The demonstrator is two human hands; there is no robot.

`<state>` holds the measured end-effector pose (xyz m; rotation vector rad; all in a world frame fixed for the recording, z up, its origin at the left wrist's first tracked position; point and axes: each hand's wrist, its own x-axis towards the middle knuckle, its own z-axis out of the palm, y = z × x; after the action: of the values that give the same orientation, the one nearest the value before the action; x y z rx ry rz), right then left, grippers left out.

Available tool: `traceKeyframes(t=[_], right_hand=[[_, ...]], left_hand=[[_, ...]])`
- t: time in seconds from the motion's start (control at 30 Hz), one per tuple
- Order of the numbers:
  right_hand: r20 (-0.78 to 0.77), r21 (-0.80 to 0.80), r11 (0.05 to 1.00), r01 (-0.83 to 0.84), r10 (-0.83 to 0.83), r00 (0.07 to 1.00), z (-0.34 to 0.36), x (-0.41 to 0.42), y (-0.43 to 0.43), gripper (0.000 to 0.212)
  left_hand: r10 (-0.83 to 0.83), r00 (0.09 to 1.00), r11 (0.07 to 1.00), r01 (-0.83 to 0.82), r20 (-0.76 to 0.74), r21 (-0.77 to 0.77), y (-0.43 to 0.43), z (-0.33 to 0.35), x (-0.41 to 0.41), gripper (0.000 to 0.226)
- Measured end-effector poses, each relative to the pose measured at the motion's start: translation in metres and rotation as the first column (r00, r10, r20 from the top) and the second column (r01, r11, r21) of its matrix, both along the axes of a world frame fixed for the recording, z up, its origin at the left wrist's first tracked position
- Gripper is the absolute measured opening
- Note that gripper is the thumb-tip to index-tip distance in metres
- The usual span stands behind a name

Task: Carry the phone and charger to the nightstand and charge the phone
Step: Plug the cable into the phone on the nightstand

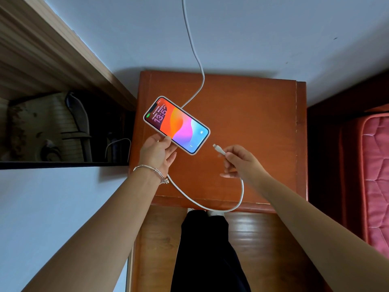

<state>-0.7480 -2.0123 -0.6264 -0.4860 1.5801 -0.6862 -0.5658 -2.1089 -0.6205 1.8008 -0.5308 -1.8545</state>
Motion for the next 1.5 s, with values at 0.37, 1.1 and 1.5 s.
traceKeyframes(t=[0.37, 1.1, 1.5], right_hand=[[-0.131, -0.013, 1.000, 0.024, -0.026, 0.991, 0.005, 0.012, -0.005, 0.012], [-0.008, -0.066, 0.984, 0.167, -0.167, 0.986, -0.009, 0.007, 0.007, 0.012], [-0.005, -0.060, 0.990, 0.128, -0.129, 0.992, -0.007, 0.006, 0.006, 0.016]], left_hand=[[0.003, 1.000, 1.000, -0.002, -0.021, 0.029, 0.007, 0.002, -0.009, 0.011], [0.045, 0.998, 0.997, -0.041, -0.055, 0.058, 0.012, 0.002, -0.010, 0.014], [0.038, 0.999, 0.997, -0.035, -0.035, 0.061, 0.012, 0.001, -0.013, 0.022]])
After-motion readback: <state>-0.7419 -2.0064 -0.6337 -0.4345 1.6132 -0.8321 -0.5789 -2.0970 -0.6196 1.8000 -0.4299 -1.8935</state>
